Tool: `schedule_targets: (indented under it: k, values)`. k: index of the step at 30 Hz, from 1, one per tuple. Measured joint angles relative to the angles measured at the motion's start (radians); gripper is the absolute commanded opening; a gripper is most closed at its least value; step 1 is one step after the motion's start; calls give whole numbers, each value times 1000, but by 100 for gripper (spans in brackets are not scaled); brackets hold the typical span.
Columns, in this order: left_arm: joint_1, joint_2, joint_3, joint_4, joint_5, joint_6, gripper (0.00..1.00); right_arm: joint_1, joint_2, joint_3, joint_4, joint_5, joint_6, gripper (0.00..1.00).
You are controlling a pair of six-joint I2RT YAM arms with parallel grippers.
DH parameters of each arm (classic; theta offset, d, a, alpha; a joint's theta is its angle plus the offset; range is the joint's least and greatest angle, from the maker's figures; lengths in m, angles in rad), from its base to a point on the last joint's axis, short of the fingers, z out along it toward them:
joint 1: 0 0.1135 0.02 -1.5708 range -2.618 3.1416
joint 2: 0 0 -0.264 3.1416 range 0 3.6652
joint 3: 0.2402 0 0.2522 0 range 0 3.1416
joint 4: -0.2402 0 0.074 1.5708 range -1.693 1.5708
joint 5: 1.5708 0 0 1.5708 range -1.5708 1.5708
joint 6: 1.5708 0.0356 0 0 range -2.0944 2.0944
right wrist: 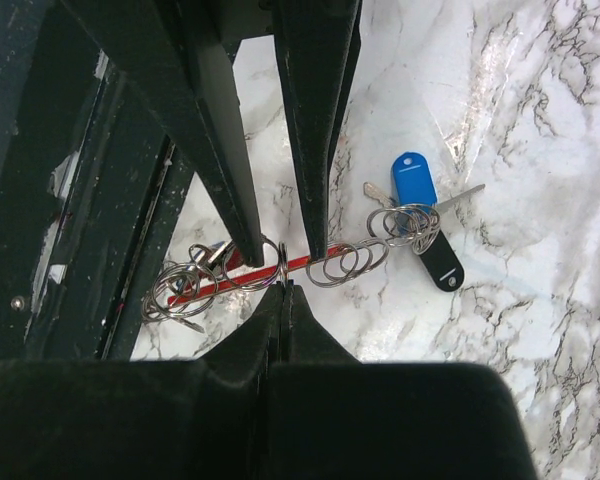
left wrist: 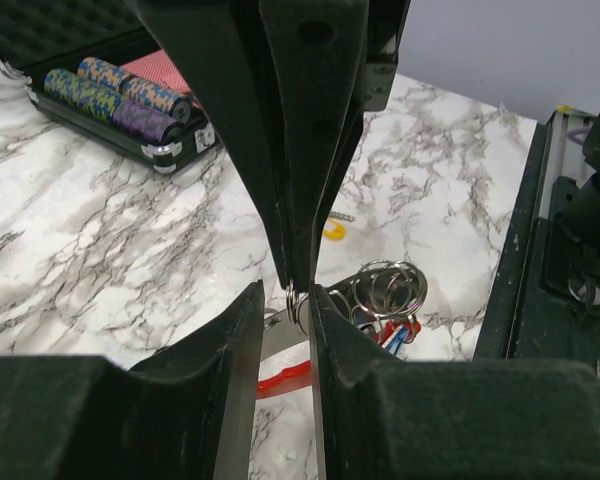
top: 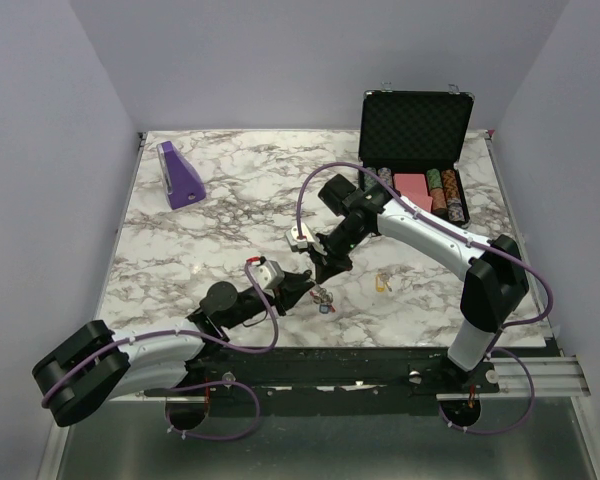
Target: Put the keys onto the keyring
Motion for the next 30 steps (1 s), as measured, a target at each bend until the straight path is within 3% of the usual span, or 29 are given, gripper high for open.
schedule_targets:
  k: [16,30]
  values:
    - [0,24,15,-33,0,29,22,0,2,0,-12,-10,-2,1]
    - [0,51,34,-42,8,41,0,0,6,0,-12,-11,-11,1]
